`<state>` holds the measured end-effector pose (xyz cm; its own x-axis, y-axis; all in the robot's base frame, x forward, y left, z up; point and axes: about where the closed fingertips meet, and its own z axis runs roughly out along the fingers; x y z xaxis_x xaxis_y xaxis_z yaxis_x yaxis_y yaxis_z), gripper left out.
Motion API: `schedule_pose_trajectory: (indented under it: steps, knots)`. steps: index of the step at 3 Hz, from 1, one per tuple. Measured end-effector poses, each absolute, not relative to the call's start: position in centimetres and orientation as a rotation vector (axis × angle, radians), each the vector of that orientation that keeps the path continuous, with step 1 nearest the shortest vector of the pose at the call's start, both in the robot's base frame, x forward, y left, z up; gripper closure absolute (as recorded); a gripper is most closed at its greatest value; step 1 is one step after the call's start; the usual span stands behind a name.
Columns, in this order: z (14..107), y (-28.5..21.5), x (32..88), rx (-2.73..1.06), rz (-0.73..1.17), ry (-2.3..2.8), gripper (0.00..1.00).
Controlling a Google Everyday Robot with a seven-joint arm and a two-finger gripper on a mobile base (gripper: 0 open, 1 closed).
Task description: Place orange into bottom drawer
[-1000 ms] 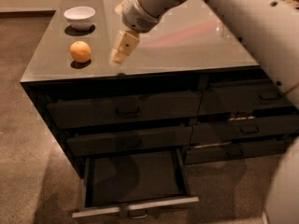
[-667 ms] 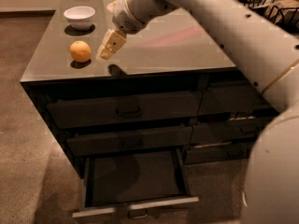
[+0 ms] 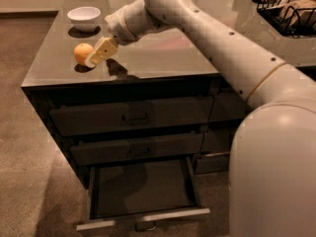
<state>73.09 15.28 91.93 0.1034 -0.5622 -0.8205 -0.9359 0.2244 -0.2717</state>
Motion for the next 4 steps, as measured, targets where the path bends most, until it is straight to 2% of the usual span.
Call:
schedule_pose_trajectory:
  steps: [1,4]
  knots:
    - [90.5,18.6,73.6,-1.375,0.621,1.560,0.00]
    - [86.9,20.0,73.4,-1.281,0.721,1.605,0.00]
